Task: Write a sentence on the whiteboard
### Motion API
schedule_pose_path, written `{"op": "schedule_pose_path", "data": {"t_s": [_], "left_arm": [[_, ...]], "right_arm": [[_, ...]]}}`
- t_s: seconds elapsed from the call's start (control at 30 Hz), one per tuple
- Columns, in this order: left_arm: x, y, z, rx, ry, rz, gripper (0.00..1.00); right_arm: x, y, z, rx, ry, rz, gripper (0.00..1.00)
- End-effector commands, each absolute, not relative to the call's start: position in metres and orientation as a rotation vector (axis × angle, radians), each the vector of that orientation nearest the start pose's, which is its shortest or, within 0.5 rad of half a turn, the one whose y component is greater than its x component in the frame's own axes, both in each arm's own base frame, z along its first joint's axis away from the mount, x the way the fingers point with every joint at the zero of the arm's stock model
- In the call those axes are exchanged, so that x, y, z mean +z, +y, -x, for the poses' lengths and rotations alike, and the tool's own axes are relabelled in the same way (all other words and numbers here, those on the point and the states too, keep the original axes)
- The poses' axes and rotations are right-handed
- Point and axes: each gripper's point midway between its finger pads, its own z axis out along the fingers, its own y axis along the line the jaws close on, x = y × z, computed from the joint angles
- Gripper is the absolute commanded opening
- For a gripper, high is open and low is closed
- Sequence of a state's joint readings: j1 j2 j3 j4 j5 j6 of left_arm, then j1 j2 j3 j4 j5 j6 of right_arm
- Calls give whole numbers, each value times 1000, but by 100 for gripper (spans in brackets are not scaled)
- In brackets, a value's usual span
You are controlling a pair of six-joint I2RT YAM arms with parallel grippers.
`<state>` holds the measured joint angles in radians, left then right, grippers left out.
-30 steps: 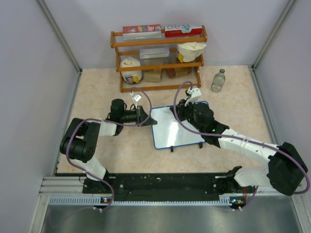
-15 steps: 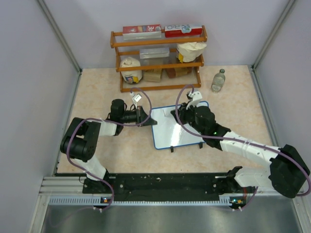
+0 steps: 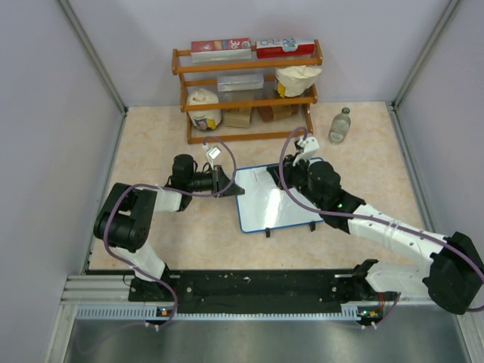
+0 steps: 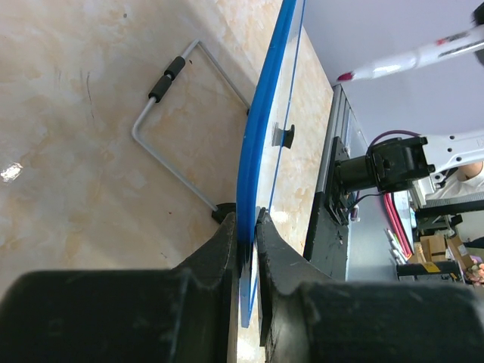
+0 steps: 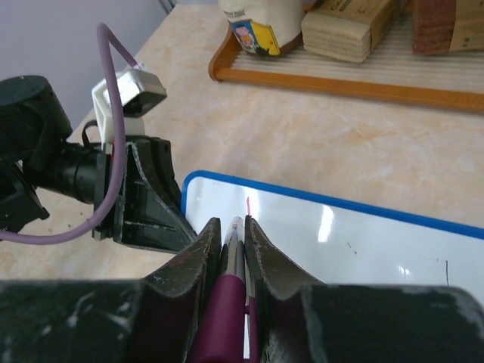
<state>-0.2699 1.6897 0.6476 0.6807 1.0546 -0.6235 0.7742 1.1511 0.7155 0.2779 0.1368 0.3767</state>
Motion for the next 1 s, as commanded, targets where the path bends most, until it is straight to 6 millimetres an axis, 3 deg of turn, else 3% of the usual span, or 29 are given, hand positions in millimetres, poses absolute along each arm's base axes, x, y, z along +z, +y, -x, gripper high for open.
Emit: {"op": "schedule_pose_path", "data": {"t_s": [0.0, 0.5, 0.97], "left_arm": [[107, -250, -295, -1536, 2033, -424, 0], [107, -251, -294, -1540, 2035, -424, 0], [108, -251, -294, -1540, 2032, -426, 0]], "right_arm": [[274, 282, -301, 741, 1654, 236, 0], [250, 296, -318, 707, 1712, 240, 0], [235, 281, -322, 620, 1756, 201, 0]]}}
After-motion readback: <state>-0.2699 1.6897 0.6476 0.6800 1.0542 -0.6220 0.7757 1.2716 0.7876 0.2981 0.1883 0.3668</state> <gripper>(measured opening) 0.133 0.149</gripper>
